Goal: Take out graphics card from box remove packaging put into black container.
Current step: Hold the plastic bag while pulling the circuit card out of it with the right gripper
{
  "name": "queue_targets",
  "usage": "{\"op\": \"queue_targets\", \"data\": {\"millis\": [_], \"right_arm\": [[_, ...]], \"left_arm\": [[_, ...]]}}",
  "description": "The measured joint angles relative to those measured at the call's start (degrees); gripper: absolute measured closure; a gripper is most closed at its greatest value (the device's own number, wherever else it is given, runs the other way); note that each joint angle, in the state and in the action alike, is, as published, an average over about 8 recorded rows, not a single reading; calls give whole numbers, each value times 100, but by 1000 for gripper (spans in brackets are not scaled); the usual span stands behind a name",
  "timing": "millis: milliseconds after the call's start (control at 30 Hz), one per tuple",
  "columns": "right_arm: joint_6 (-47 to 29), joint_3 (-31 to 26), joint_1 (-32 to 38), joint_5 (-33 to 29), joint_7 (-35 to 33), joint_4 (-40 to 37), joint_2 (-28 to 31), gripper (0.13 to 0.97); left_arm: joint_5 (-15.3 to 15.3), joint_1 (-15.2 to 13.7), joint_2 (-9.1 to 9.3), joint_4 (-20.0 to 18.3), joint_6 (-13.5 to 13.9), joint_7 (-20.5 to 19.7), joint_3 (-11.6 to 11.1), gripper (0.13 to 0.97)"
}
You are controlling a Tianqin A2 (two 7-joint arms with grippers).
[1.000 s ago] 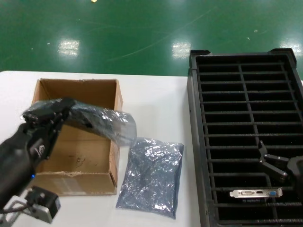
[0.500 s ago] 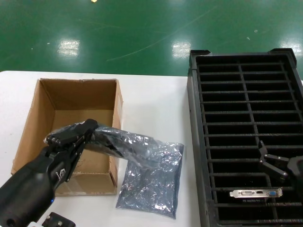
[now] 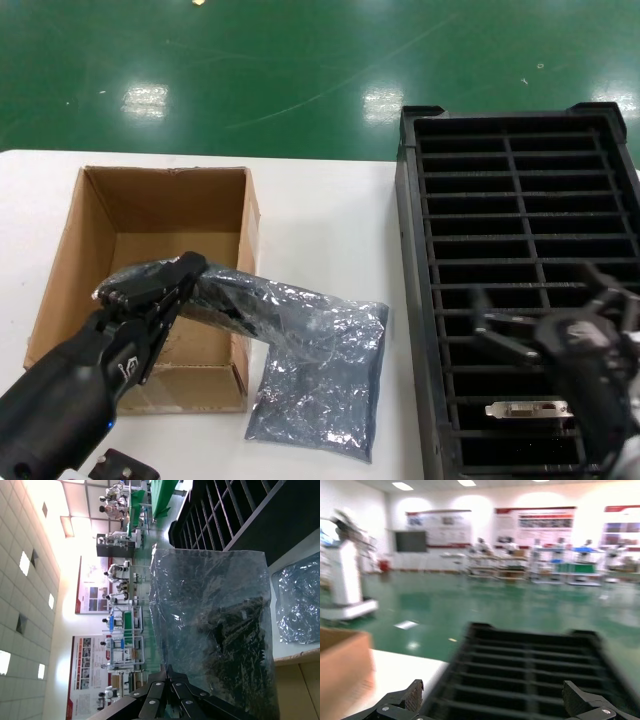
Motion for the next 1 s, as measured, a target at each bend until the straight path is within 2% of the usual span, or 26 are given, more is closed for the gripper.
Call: {"op": "queue_targets", "data": {"millis": [200,433,700,833,1000], "right_arm": [[-270,-513,307,-47,197,-24,19,138],[-436,-1171,586,-294,887,24,423,163],[-716,-1566,552,-536,1290,238,850,264],[-870,-1722,497,-691,1391,345,992,264],[-1019,-1915,518,-965,1553,384,1066,369]], "left_arm": [[0,0,0,0,0,0,0,957],[0,0,0,0,0,0,0,957],[0,0,1,0,1,0,0,957],[0,1,1,0,1,0,-1,957],[0,0,1,-1,1,0,-1,957]]}}
